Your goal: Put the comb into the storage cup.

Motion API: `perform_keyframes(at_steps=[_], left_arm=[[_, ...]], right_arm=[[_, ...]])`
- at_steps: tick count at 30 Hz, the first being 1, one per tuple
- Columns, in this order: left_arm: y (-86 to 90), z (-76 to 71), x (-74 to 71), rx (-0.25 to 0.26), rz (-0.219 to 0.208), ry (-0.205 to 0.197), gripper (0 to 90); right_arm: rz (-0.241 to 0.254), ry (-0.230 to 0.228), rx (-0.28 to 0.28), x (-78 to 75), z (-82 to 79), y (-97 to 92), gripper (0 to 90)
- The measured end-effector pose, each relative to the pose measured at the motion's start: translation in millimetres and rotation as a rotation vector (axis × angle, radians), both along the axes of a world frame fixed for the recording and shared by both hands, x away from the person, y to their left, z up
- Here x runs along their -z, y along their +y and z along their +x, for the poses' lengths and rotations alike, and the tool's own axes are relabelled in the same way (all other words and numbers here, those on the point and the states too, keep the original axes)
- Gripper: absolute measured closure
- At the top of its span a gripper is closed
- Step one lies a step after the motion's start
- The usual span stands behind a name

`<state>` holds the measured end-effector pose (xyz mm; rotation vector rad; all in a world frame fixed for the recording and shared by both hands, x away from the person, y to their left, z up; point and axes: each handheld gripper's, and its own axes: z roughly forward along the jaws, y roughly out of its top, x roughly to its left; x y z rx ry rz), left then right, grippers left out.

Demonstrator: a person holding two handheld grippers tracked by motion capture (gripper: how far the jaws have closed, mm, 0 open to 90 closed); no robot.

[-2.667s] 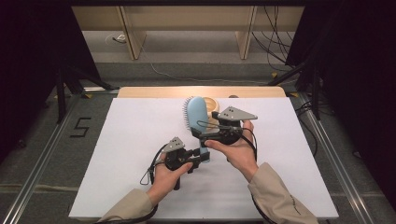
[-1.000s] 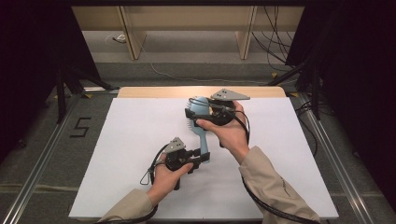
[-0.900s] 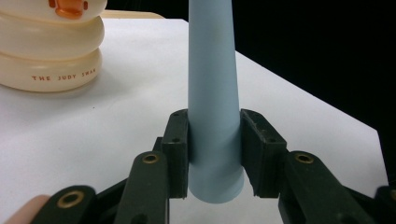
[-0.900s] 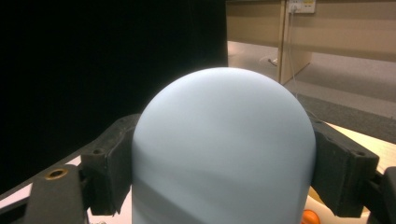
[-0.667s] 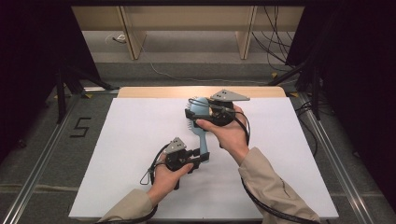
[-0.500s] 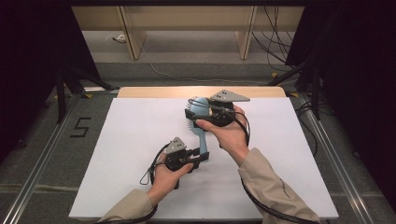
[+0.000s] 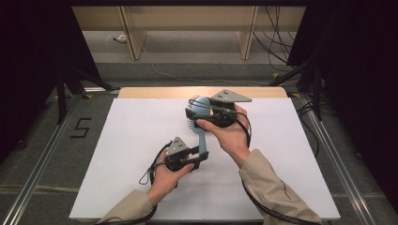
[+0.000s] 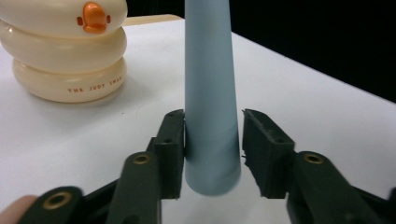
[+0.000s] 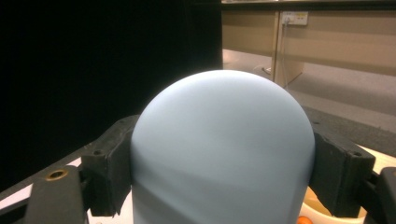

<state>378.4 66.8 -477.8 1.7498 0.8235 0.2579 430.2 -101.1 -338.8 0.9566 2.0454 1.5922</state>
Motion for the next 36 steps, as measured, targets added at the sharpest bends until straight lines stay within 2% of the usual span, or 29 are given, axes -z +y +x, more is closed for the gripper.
perform_keyframes(at_steps=[1,3,5,6,8,11,15,19,24,30,36], left_arm=[[-0.4,0.0,-0.5,-0.006,0.009,0.001,49.2],[-1.3,-0.5,-1.9,-0.028,0.035,0.003,30.0],[-1.2,-1.3,-3.3,-0.047,0.06,-0.012,20.6],[-0.8,-1.4,-4.0,-0.045,0.069,-0.016,16.3],[0.1,-1.7,-5.1,-0.041,0.076,-0.016,14.0],[1.2,-1.8,-6.1,-0.033,0.095,-0.014,0.0],[4.0,-2.1,-7.6,-0.079,0.119,-0.008,0.0],[13.1,-1.4,-8.7,-0.091,0.132,-0.009,0.0],[31.4,-2.6,-8.7,-0.114,0.15,-0.019,0.0],[55.7,-6.1,-9.4,-0.152,0.152,-0.033,0.0],[71.2,-8.7,-10.1,-0.172,0.153,-0.051,0.0]], right_arm=[[0.002,-0.005,0.004,-0.5,-0.2,-0.2,20.2],[0.001,-0.017,0.015,-1.5,0.1,-1.6,20.2],[0.007,-0.027,0.024,-2.1,0.6,-3.3,20.2],[0.012,-0.031,0.027,-2.3,0.8,-4.0,20.2],[0.013,-0.04,0.039,-2.8,1.1,-5.7,20.2],[0.013,-0.045,0.051,-3.5,1.4,-7.7,20.2],[0.017,-0.062,0.063,-4.7,1.7,-10.3,20.3],[0.024,-0.078,0.081,-6.4,2.0,-13.2,20.2],[0.031,-0.087,0.095,-7.2,3.4,-16.5,20.3],[0.036,-0.096,0.107,-7.9,4.5,-18.2,20.2],[0.046,-0.106,0.114,-10.3,5.8,-18.7,20.2]])
